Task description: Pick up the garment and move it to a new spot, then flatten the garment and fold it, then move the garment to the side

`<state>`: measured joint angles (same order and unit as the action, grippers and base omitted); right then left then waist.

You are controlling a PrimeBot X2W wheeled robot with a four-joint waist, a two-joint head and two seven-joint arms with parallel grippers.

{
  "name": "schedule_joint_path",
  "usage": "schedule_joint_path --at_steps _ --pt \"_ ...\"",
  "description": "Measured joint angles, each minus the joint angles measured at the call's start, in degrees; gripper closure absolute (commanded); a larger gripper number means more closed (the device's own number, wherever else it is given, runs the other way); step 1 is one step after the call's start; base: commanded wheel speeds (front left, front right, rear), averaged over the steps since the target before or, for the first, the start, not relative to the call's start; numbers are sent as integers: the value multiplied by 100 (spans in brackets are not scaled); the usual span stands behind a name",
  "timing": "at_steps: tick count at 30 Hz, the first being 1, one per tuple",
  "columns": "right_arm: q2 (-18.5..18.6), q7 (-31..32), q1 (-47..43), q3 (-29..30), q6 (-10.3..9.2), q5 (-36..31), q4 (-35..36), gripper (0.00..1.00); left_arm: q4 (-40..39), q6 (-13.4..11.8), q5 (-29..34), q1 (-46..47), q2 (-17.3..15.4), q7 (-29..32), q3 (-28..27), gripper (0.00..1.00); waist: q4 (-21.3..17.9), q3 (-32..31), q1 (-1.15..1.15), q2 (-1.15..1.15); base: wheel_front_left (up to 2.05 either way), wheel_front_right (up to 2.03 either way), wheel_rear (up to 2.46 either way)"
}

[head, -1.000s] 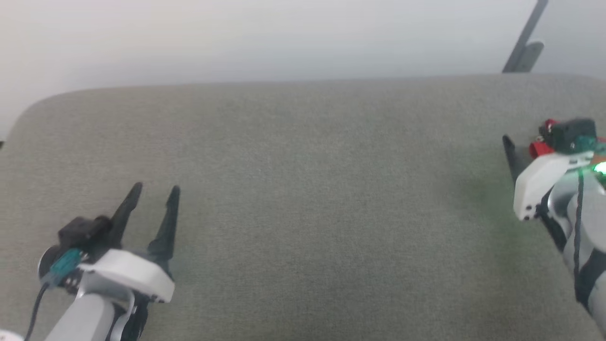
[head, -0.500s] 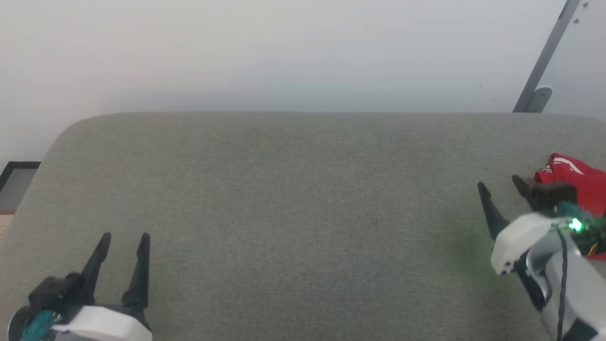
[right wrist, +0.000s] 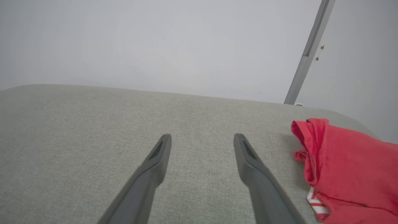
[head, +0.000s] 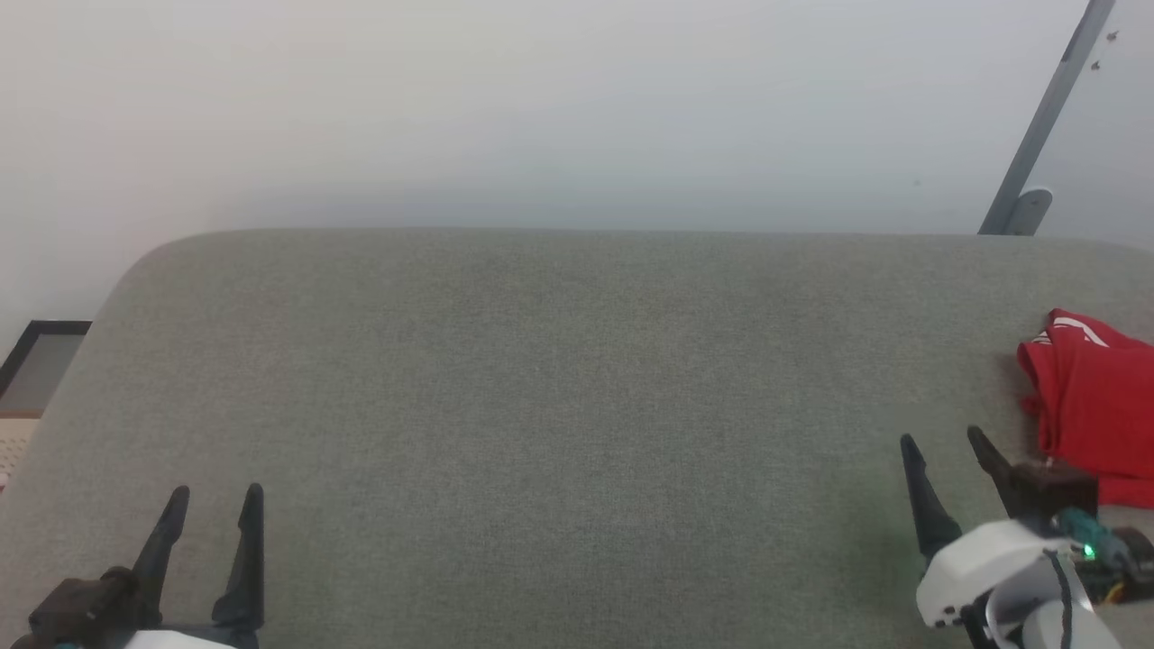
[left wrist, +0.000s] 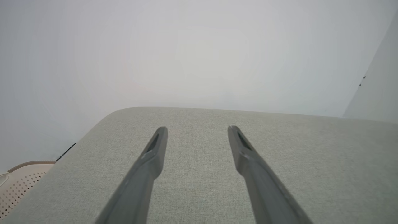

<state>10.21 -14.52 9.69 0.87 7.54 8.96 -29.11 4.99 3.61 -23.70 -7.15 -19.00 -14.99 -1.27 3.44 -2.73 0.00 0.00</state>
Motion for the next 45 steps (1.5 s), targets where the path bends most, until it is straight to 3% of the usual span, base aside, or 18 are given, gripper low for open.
schedule_joint_path --at_steps 12,40,41,45 --pt "-407 271 -750 328 0 -212 838 0 44 255 270 -86 297 0 -293 0 -16 11 0 0 0 0 0" --pt "-579 388 -972 289 0 -398 1423 0 144 371 354 -87 555 0 -478 0 -26 -22 0 0 0 0 0" --pt "-583 388 -973 287 0 -399 1424 100 145 371 353 -89 565 0 -481 100 -23 -26 0 0 0 0 0" --pt "-624 397 -1093 293 1 -398 1216 100 350 371 346 -116 710 8 -435 100 -23 -27 0 0 0 0 0"
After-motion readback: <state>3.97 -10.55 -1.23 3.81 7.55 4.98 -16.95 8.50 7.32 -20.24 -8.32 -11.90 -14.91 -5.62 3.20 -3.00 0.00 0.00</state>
